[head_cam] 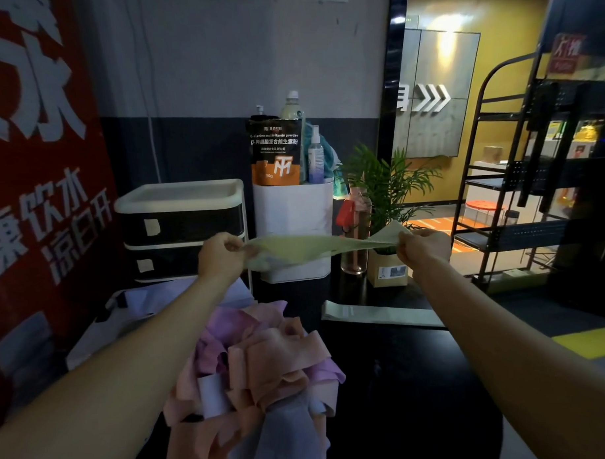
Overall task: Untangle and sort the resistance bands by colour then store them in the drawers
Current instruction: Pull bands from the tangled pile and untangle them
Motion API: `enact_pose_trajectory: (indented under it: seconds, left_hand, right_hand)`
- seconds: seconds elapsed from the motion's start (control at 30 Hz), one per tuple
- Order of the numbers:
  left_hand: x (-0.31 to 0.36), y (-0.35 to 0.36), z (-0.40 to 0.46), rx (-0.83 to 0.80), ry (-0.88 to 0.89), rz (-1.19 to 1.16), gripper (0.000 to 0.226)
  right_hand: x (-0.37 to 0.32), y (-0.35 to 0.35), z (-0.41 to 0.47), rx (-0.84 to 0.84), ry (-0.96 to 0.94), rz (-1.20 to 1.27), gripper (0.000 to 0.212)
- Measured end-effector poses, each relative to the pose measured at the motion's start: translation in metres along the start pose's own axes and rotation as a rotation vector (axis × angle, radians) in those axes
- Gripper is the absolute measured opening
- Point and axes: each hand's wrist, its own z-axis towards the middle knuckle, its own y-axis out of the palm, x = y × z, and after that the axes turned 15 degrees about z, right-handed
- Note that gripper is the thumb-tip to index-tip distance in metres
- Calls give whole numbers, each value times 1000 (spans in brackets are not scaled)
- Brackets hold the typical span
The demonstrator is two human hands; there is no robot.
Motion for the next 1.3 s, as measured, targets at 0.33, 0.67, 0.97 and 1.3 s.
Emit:
enact_pose_trajectory:
  seconds: [0.33, 0.67, 0.97, 1.3]
  left_hand:
    - [6, 7, 2, -174, -66, -56, 13]
    - [11, 11, -8, -414, -160, -205, 4]
    - [4, 10, -2, -156, -18, -4, 14]
    - [0, 15, 1, -53, 76, 118, 19]
  right_hand:
    - [7, -5, 5, -56, -39, -29, 22]
    - [12, -21, 0, -228, -86, -205, 12]
    - [19, -40, 1, -246, -206, -460, 11]
    - [24, -56, 6, -273, -156, -570, 18]
